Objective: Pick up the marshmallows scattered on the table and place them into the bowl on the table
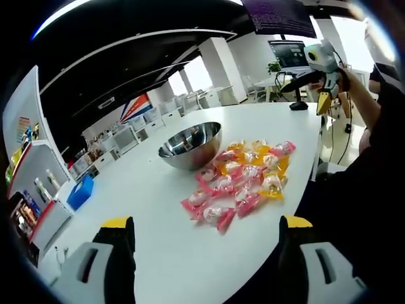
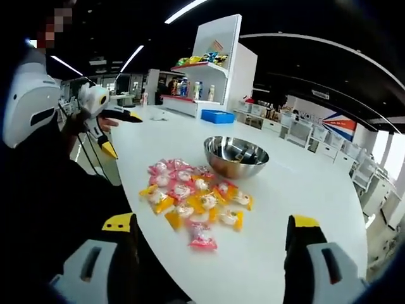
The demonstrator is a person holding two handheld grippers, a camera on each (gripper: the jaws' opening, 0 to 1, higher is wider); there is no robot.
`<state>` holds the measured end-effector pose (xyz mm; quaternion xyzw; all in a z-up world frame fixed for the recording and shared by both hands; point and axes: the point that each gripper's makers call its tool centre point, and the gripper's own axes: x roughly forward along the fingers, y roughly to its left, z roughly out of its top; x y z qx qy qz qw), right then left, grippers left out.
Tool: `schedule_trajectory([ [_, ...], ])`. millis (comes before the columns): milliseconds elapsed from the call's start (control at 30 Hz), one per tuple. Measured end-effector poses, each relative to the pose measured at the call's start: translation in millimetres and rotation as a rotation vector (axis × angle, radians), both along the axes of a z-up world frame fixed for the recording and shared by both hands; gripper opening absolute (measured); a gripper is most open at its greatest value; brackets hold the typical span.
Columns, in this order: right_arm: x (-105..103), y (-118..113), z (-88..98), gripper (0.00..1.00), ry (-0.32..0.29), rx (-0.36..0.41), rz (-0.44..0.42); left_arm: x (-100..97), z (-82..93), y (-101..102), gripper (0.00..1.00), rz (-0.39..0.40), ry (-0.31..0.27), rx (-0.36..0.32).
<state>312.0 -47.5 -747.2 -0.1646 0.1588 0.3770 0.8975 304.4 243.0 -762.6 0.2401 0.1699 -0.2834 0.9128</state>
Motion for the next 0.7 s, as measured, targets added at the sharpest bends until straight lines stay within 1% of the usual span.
schedule_trajectory([
  [100, 0.4, 3.4, -4.3, 0.92, 0.01, 0.001, 0.014, -0.3, 0.1, 0.3, 0.92, 0.0, 0.0, -0.001],
  [267, 6.3, 7.2, -11.4, 0.92, 0.026, 0.008, 0.005, 0.2, 0.9, 0.8, 0.92, 0.002, 0.0, -0.006],
  [433, 8.9, 15.3, -24.4, 0.91, 0.057, -0.001, 0.026, 1.0, 2.6, 0.9, 0.92, 0.002, -0.003, -0.006],
  [700, 17.7, 27.8, -43.4, 0.91, 0.118, 0.048, 0.065, 1.7, 0.9, 0.5, 0.92, 0.0, 0.003, -0.003],
])
